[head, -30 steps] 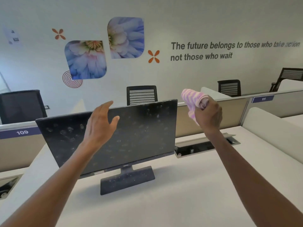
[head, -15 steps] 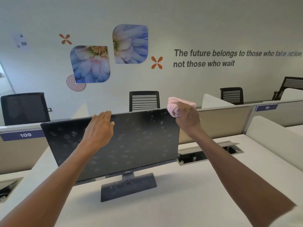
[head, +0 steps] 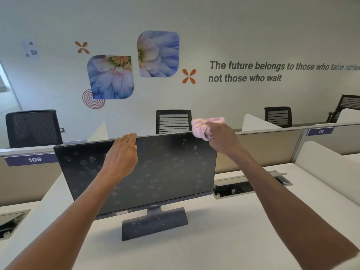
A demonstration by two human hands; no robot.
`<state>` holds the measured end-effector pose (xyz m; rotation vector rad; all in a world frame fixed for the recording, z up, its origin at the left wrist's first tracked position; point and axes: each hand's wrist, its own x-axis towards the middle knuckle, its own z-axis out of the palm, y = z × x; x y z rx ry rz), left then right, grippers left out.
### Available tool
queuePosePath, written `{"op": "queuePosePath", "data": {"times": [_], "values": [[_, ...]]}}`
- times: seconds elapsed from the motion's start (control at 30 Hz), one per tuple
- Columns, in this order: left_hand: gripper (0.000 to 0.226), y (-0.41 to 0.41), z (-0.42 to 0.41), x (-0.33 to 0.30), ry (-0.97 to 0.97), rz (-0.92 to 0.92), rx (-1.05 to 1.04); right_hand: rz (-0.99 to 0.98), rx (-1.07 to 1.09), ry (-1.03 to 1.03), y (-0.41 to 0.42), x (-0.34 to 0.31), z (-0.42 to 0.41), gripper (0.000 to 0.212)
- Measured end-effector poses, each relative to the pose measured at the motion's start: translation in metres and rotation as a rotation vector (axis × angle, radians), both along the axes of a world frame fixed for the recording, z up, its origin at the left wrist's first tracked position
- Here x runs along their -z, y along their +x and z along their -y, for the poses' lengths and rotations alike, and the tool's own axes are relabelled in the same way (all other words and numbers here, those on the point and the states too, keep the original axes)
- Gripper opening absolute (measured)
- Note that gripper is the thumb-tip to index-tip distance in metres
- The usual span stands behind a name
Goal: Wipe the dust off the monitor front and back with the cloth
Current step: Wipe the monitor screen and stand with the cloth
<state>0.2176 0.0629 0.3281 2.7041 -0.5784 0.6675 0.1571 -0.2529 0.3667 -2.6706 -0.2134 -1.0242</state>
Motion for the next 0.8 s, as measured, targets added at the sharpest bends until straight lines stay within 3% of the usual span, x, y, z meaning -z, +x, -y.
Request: {"op": "queuePosePath", "data": {"times": [0.1, 0.17, 0.27, 0.37, 0.47, 0.53, 0.63, 0.73, 0.8], "values": [[0.034, -0.001, 0.000, -0.002, 0.004, -0.006, 0.009, -0.190, -0.068, 0.058, 0.003, -0.005, 0.001, 0.046], [0.038, -0.001, 0.000, -0.003, 0.018, -0.019, 0.005, -0.179, 0.069, 0.091, 0.002, -0.008, 0.005, 0.049], [0.041, -0.001, 0.000, -0.003, 0.025, -0.022, 0.002, -0.103, 0.365, 0.073, -0.004, -0.008, -0.001, 0.034], [0.041, -0.002, 0.000, -0.001, 0.013, -0.016, 0.004, -0.020, 0.161, 0.122, -0.008, -0.008, -0.024, 0.035], [0.041, -0.002, -0.001, 0.000, 0.006, -0.003, 0.005, -0.222, -0.137, 0.115, 0.006, -0.004, -0.037, 0.046], [0.041, -0.002, -0.002, 0.000, 0.005, 0.000, 0.005, -0.310, -0.154, 0.193, 0.013, -0.006, -0.036, 0.037], [0.045, 0.000, -0.005, 0.000, 0.006, 0.014, 0.008, -0.226, 0.066, 0.295, 0.017, -0.009, -0.022, 0.029], [0.044, 0.001, -0.001, 0.000, -0.005, 0.032, 0.020, -0.175, 0.422, 0.231, 0.008, -0.010, -0.008, 0.030], [0.043, 0.002, -0.001, 0.003, -0.021, 0.038, 0.017, -0.064, 0.406, 0.139, 0.002, -0.012, -0.017, 0.027]]}}
